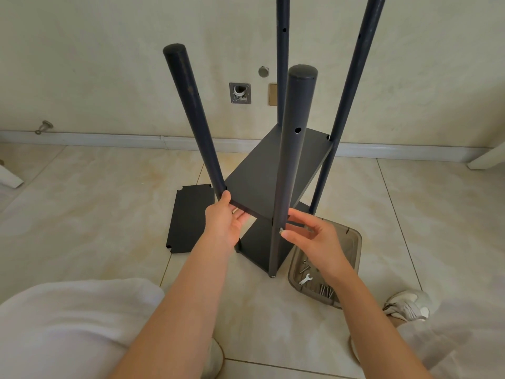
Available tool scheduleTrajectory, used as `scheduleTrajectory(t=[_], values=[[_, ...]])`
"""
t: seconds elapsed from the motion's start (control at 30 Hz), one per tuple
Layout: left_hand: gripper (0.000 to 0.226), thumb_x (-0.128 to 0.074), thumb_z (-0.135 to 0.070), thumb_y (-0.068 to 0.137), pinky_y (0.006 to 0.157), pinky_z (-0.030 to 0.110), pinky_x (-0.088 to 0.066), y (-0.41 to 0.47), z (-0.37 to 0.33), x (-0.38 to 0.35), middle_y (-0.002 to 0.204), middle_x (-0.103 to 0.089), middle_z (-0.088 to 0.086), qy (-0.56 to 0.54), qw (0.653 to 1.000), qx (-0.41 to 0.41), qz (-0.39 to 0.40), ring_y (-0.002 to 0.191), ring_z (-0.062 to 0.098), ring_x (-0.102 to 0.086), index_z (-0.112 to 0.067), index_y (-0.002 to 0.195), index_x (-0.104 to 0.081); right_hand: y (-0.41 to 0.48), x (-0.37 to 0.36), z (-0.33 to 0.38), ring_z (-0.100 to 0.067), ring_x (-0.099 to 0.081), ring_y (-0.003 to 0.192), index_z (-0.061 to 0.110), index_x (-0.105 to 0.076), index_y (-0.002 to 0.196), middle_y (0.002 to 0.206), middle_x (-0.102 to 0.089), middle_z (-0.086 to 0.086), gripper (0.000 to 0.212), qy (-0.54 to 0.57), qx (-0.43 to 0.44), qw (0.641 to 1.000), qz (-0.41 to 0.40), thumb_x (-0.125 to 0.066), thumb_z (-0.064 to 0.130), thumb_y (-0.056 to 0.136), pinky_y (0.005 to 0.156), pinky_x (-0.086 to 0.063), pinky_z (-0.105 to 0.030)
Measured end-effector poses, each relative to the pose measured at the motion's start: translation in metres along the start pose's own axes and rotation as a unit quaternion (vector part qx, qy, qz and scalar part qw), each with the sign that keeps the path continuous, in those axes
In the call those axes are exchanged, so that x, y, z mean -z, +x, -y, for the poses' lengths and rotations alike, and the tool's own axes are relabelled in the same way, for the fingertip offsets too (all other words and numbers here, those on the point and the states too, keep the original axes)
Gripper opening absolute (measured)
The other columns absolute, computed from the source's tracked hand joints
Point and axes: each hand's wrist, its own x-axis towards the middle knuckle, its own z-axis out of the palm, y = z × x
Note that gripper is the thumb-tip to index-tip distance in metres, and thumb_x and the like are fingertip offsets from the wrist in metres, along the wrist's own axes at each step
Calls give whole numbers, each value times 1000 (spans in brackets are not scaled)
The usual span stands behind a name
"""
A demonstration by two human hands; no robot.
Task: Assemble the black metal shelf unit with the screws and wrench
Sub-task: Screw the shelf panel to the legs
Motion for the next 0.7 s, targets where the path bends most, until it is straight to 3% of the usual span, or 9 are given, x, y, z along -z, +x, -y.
scheduleTrajectory(t=[0.17, 0.3, 0.37, 0.43, 0.53, 0.7], values=[[37, -50, -26, 105, 103, 50, -48, -3, 0, 0, 105, -68, 7, -19, 1000, 2, 2, 126, 35, -59, -10, 139, -51, -3, -2, 4, 7, -62, 103, 43, -55, 125, 117, -65, 21, 44, -46, 12, 998, 36, -68, 17, 92, 82, -47, -5], [23, -55, -27, 104, 92, 38, -57, -21, 20, -2, 103, -75, 4, 47, 998, 8, 44, 98, 21, -73, -12, 120, -59, -7, -1, 8, -4, -61, 115, 31, -56, 135, 125, -66, 10, 46, -43, 13, 998, 38, -65, 12, 94, 102, -49, -29], [11, -59, -24, 102, 97, 34, -54, -30, 39, -5, 94, -77, 1, 124, 990, 6, 59, 89, 13, -74, -13, 104, -62, -7, -1, 9, -7, -61, 117, 27, -57, 136, 125, -66, 8, 47, -52, 22, 998, 40, -65, 10, 93, 104, -49, -33], [11, -60, -25, 101, 106, 37, -49, -33, 48, -6, 104, -72, 4, 165, 985, -9, 48, 97, 13, -71, -13, 102, -62, -8, -3, 10, -6, -61, 117, 28, -56, 137, 126, -66, 9, 48, -67, 29, 997, 36, -65, 12, 93, 105, -48, -32], [18, -61, -23, 100, 107, 39, -49, -32, 45, -5, 113, -71, 13, 139, 989, -9, 46, 104, 20, -71, -6, 105, -62, -8, -7, 7, -6, -61, 117, 30, -53, 139, 127, -66, 10, 50, -77, 31, 996, 31, -65, 14, 93, 104, -48, -32], [23, -62, -20, 100, 111, 44, -46, -32, 45, -6, 117, -71, 15, 114, 992, -6, 44, 110, 26, -70, -3, 115, -63, -6, -7, 2, 3, -65, 108, 43, -28, 151, 118, -70, 15, 73, -71, 34, 996, 30, -65, 19, 94, 95, -45, -14]])
